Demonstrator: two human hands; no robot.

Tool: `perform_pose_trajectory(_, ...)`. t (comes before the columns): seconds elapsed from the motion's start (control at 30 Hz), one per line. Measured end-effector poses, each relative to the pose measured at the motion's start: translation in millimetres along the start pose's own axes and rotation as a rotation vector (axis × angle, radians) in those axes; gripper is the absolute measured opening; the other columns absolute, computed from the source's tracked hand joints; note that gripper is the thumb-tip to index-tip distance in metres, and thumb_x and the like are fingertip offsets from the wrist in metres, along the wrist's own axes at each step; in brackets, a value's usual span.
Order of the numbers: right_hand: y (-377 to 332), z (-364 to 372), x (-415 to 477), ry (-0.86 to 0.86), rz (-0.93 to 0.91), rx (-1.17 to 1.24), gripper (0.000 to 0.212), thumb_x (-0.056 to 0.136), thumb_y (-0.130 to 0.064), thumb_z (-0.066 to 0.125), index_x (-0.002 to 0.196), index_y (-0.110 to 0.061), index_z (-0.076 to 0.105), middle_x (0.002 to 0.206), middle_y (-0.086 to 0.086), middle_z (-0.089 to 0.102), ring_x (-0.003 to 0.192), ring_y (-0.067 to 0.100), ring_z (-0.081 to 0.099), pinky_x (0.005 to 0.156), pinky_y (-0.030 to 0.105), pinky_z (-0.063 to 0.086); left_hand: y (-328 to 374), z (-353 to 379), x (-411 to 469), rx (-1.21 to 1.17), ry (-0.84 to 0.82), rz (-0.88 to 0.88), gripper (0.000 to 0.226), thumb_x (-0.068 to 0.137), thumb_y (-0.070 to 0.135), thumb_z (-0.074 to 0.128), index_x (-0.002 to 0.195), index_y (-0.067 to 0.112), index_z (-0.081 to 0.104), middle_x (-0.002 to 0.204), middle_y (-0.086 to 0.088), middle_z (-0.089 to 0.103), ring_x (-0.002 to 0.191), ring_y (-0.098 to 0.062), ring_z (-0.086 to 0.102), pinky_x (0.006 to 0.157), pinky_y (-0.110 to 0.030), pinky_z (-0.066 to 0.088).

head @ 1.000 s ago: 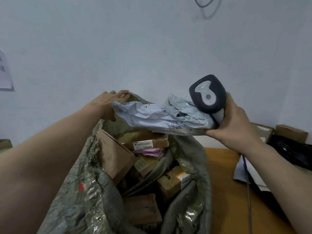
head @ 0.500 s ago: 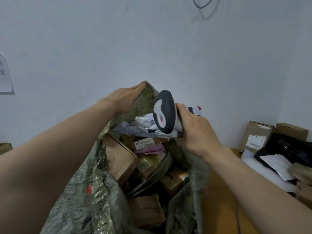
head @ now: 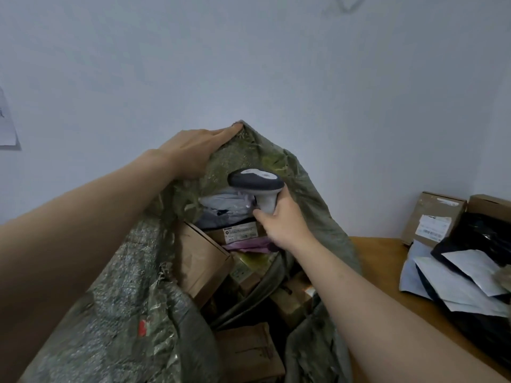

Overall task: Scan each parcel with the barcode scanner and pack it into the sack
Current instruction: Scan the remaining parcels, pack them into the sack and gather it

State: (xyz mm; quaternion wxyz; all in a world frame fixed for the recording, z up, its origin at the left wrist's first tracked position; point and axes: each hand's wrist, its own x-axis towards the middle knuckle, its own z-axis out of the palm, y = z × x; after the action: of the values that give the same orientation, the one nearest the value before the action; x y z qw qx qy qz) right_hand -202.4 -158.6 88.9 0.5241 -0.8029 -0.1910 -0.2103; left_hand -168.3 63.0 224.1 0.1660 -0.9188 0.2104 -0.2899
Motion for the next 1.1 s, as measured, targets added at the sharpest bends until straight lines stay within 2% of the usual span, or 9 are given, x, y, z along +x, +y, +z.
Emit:
perform_pose_trajectory(0.17,7.0,6.1,1.2,-0.062,0.166,0.248,0.056,0.091,-0.010,0.075,0.138,-0.019,0.047,0.122,-0.001,0.064,0.116,0.019,0.063,0.095,0.030,0.050,6.3,7.7,-12.8,-0.137,-0.138,-0.073,0.104,0.089,0.019,0.074,0.166,0.029,0.005,0.153,-0.009,0.051,0.130,-0.034,0.053,0.099,-0.043,0.045)
perform_pose_trajectory(0.23,15.0,3.7,-4.9,0.021,0.185,0.300,0.057,0.088,-0.011,0.079,0.135,-0.024,0.050,0.124,-0.002,0.067,0.115,0.018,0.065,0.099,0.040,0.055,10.5,13.0,-17.7,-0.233,-0.175,-0.098,0.096,0.089,0.023,0.074,0.165,0.030,0.017,0.153,-0.009,0.051,0.131,-0.033,0.053,0.102,-0.041,0.044)
perform_pose_trajectory(0.3,21.6,-4.8,-12.8,0.100,0.209,0.328,0.060,0.084,-0.010,0.082,0.133,-0.027,0.053,0.121,-0.002,0.070,0.109,0.019,0.070,0.093,0.047,0.060,16.5,16.1,-21.8,-0.223,-0.223,-0.141,0.089,0.088,0.048,0.074,0.162,0.036,0.025,0.165,-0.008,0.036,0.141,-0.035,0.044,0.112,-0.048,0.039)
perform_pose_trajectory(0.37,26.5,-19.1,-22.5,0.129,0.224,0.380,0.060,0.085,-0.004,0.080,0.134,-0.024,0.051,0.114,0.007,0.072,0.093,0.021,0.076,0.077,0.042,0.065,32.1,15.8,-29.2,-0.121,-0.252,-0.204,0.094,0.082,0.080,0.061,0.160,0.039,0.028,0.171,-0.008,0.020,0.150,-0.037,0.030,0.117,-0.059,0.028)
perform_pose_trajectory(0.47,29.3,-43.9,-41.2,0.139,0.237,0.293,0.053,0.091,-0.003,0.074,0.134,-0.018,0.046,0.095,0.010,0.072,0.061,0.014,0.073,0.056,0.027,0.060,71.3,9.8,-46.3,-0.110,-0.146,-0.168,0.108,0.066,0.102,0.037,0.153,0.038,0.041,0.165,-0.007,0.031,0.149,-0.034,0.030,0.118,-0.062,0.024)
perform_pose_trajectory(0.67,55.2,-84.1,-86.6,0.198,0.338,0.176,0.055,0.084,-0.009,0.078,0.123,-0.031,0.046,0.096,0.008,0.073,0.060,0.020,0.070,0.059,0.036,0.060,182.2,11.1,-70.3,-0.229,-0.105,0.041,0.071,0.075,0.083,0.040,0.118,0.032,0.063,0.114,0.004,0.062,0.114,-0.024,0.058,0.094,-0.042,0.041)
perform_pose_trajectory(0.77,66.5,-104.4,-112.5,0.246,0.415,0.249,0.049,0.089,-0.006,0.071,0.127,-0.025,0.046,0.090,0.010,0.075,0.060,0.019,0.067,0.059,0.032,0.057,242.7,21.8,-73.3,-0.322,-0.286,0.088,0.066,0.086,0.075,0.053,0.133,0.029,0.056,0.118,0.000,0.069,0.111,-0.025,0.064,0.089,-0.037,0.043)
perform_pose_trajectory(0.93,83.9,-139.4,-153.2,0.251,0.506,0.377,0.036,0.095,-0.012,0.071,0.126,-0.011,0.053,0.090,0.011,0.074,0.071,0.016,0.068,0.066,0.028,0.056,303.7,60.9,-51.9,-0.565,-0.615,-0.065,0.099,0.084,0.085,0.051,0.162,0.032,0.021,0.161,-0.008,0.042,0.145,-0.033,0.043,0.117,-0.051,0.037)
perform_pose_trajectory(1.1,113.3,-175.7,-175.9,0.303,0.511,0.376,0.062,0.082,-0.037,0.085,0.131,-0.012,0.056,0.105,0.010,0.070,0.090,0.018,0.070,0.070,0.026,0.055,342.7,73.6,-16.4,-0.523,-0.553,-0.060,0.106,0.087,0.084,0.047,0.166,0.025,0.009,0.173,-0.007,0.013,0.157,-0.036,0.017,0.123,-0.059,0.021)
